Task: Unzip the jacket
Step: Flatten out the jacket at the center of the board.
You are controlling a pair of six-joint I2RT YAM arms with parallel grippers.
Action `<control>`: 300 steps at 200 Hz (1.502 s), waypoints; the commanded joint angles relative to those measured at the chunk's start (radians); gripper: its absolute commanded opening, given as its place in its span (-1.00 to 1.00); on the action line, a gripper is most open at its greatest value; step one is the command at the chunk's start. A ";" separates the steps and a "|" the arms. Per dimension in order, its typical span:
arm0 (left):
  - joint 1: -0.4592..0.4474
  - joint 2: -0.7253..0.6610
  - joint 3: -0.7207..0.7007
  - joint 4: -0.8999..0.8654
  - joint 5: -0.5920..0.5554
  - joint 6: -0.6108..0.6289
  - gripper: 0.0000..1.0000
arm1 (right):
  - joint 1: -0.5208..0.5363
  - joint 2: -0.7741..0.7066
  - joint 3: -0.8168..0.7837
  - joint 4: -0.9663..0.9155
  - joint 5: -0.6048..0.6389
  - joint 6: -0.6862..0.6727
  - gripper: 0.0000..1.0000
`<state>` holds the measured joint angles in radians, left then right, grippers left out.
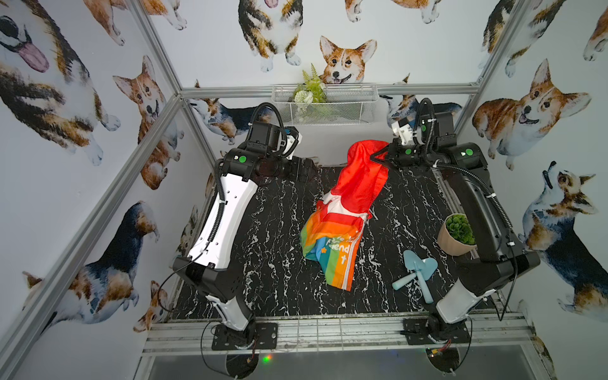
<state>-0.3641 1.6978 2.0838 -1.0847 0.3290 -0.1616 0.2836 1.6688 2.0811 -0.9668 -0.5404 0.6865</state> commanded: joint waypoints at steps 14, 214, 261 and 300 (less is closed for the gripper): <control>-0.008 -0.032 -0.239 0.053 -0.011 -0.226 1.00 | -0.069 -0.063 -0.158 -0.105 0.216 0.112 -1.00; -0.081 0.146 -0.790 0.529 0.151 -0.501 0.40 | -0.156 -0.087 -0.344 -0.165 0.148 0.076 -1.00; -0.083 0.125 -0.678 0.422 0.089 -0.453 -1.00 | -0.156 -0.090 -0.328 -0.170 0.155 0.076 -1.00; -0.085 -0.002 -0.459 0.161 -0.126 -0.353 -1.00 | -0.156 -0.096 -0.326 -0.165 0.194 0.075 -1.00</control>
<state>-0.4480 1.7596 1.5177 -0.7330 0.3656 -0.5964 0.1265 1.5814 1.7493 -1.1206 -0.3771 0.7578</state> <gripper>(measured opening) 0.046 0.049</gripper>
